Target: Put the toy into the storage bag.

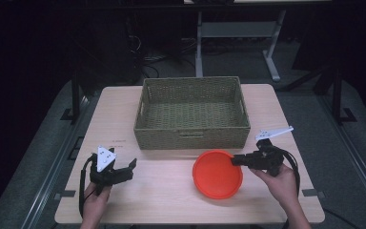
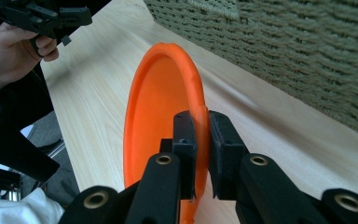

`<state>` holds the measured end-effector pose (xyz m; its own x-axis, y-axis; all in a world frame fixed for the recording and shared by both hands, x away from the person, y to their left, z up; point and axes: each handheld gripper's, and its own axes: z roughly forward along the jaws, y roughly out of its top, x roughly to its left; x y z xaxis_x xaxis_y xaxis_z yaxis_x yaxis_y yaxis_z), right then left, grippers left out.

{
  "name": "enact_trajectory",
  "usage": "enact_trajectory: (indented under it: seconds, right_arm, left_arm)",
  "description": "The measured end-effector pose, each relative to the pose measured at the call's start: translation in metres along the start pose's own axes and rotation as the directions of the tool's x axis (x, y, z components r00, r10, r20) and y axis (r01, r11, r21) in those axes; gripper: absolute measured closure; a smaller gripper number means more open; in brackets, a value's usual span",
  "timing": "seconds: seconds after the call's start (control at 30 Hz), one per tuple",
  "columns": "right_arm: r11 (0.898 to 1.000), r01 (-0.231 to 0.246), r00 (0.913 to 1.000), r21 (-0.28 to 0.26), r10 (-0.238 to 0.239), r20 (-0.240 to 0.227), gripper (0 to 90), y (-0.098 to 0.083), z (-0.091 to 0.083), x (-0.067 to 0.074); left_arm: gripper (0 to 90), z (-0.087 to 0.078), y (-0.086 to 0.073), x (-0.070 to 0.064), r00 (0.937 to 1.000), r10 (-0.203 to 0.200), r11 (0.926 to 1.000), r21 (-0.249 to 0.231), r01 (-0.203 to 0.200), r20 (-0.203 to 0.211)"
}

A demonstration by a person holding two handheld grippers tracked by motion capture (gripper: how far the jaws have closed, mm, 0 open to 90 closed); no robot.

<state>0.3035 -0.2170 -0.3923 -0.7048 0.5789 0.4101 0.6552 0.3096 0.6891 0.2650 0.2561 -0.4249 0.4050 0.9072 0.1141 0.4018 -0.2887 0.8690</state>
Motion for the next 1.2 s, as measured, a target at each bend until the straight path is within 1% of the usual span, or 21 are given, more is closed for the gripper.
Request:
enact_trajectory:
  seconds: [0.07,0.27,0.37,0.43,0.63,0.7,0.73,0.93,1.1,1.13,1.17,1.2]
  right_arm:
    - [1.000,0.011,0.9999,0.000,-0.011,0.002,81.9,0.003,-0.002,0.001]
    - [1.000,0.019,0.9998,0.005,-0.019,0.009,81.9,0.010,-0.007,0.003]
    - [1.000,0.027,0.9996,0.004,-0.027,0.009,81.9,0.016,-0.012,0.005]
    - [1.000,0.023,0.9997,0.007,-0.023,0.011,81.9,0.019,-0.014,0.006]
    - [0.999,0.037,0.9992,0.024,-0.037,0.015,81.9,0.034,-0.020,0.007]
    - [0.999,0.037,0.9992,0.023,-0.038,0.014,81.9,0.037,-0.020,0.008]
    - [0.999,0.044,0.9990,0.019,-0.044,0.011,81.9,0.043,-0.022,0.008]
    - [0.998,0.059,0.9982,0.020,-0.059,0.011,81.9,0.057,-0.025,0.011]
    - [0.998,0.053,0.9986,0.017,-0.053,0.006,81.9,0.066,-0.029,0.011]
    - [0.998,0.057,0.9983,0.019,-0.057,0.012,81.9,0.071,-0.033,0.012]
    - [0.998,0.057,0.9983,0.019,-0.057,0.012,81.9,0.071,-0.033,0.012]
    - [0.998,0.063,0.9980,0.004,-0.063,0.011,81.9,0.076,-0.037,0.013]
  left_arm:
    - [12.8,-0.001,0.000,0.000,1.0000,-0.005,1.0000,-0.002,0.005,0.000]
    - [12.7,-0.001,0.000,0.000,1.0000,-0.003,1.0000,-0.007,0.003,-0.004]
    - [12.8,-0.001,0.000,-0.001,1.0000,-0.001,1.0000,-0.007,0.001,-0.003]
    - [12.8,-0.001,0.000,0.000,1.0000,0.001,1.0000,-0.008,-0.001,-0.003]
    - [12.8,-0.002,0.000,0.001,1.0000,0.000,1.0000,-0.007,0.000,-0.004]
    - [12.8,-0.002,0.000,0.001,1.0000,0.001,1.0000,-0.007,-0.001,-0.004]
    - [12.7,-0.002,0.000,0.001,1.0000,0.000,1.0000,-0.008,0.000,-0.007]
    - [12.8,-0.002,0.000,0.001,1.0000,0.001,1.0000,-0.007,-0.001,-0.004]
    - [12.8,-0.002,0.000,0.001,1.0000,-0.003,0.9999,-0.011,0.003,-0.005]
    - [12.7,-0.002,0.000,0.001,1.0000,-0.004,0.9999,-0.011,0.004,-0.005]
    - [12.8,-0.002,0.000,0.001,1.0000,-0.004,0.9999,-0.011,0.004,-0.005]
    - [12.8,-0.002,0.000,0.001,1.0000,-0.001,0.9999,-0.010,0.001,-0.005]
